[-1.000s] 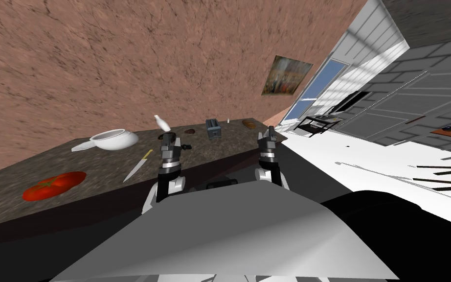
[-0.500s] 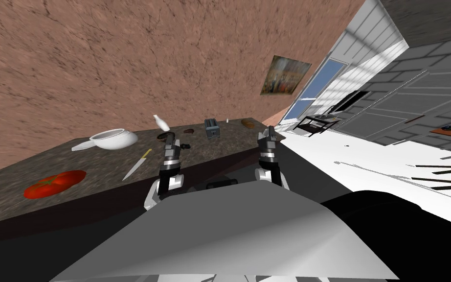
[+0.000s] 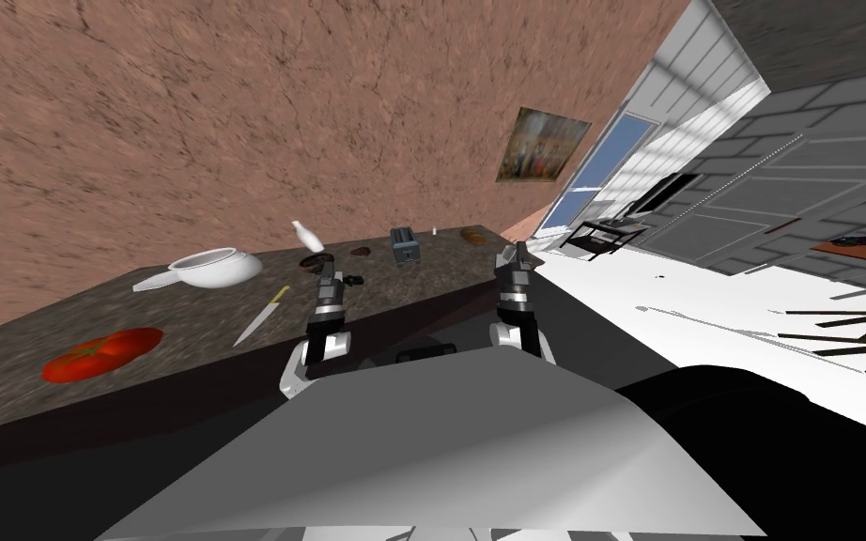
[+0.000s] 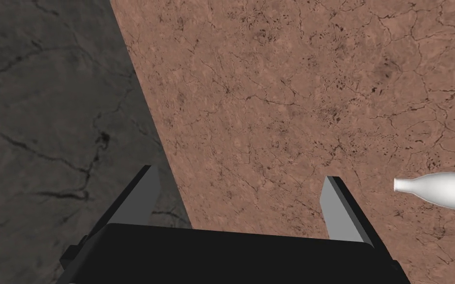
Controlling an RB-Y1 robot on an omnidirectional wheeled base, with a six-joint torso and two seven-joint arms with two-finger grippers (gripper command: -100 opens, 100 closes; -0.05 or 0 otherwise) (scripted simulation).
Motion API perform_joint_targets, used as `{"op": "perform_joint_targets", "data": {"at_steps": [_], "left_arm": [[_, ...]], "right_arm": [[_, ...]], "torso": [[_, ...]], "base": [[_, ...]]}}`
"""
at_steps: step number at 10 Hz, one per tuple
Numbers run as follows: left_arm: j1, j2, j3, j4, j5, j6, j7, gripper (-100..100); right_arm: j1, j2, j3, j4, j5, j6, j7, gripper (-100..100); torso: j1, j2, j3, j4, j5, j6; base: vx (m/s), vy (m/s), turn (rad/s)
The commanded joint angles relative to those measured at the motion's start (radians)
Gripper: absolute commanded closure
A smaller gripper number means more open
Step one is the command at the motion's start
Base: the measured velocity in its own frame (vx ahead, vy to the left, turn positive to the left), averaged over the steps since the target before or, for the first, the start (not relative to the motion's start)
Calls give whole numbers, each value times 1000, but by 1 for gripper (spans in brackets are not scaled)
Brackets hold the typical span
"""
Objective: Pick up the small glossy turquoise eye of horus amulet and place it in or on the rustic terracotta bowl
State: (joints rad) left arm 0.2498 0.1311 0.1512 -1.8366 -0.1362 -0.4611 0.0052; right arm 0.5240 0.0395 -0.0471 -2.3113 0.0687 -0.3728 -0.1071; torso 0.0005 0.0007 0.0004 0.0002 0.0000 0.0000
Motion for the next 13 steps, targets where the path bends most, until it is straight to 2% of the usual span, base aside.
{"op": "perform_joint_targets", "data": {"at_steps": [1,6,9,12,13], "left_arm": [[-32,3,28,50,-2,19,-16,-100],[-117,-1,117,209,-5,79,-65,-100],[-133,-3,135,246,-4,90,-75,-100],[-175,-12,185,336,-2,124,-100,-100],[-175,-12,185,336,-2,124,-100,-100]], "right_arm": [[0,0,0,0,0,0,0,0],[0,0,0,0,0,0,0,0],[0,0,0,0,0,0,0,0],[0,0,0,0,0,0,0,0],[0,0,0,0,0,0,0,0]], "torso": [[0,0,0,0,0,0],[2,1,0,0,0,0],[2,0,0,0,0,0],[2,-1,0,0,0,0],[3,-1,0,0,1,0]], "base": [[-17,9,-54],[-26,27,-83],[-12,27,-45],[-7,41,-98],[-12,42,-30]]}}
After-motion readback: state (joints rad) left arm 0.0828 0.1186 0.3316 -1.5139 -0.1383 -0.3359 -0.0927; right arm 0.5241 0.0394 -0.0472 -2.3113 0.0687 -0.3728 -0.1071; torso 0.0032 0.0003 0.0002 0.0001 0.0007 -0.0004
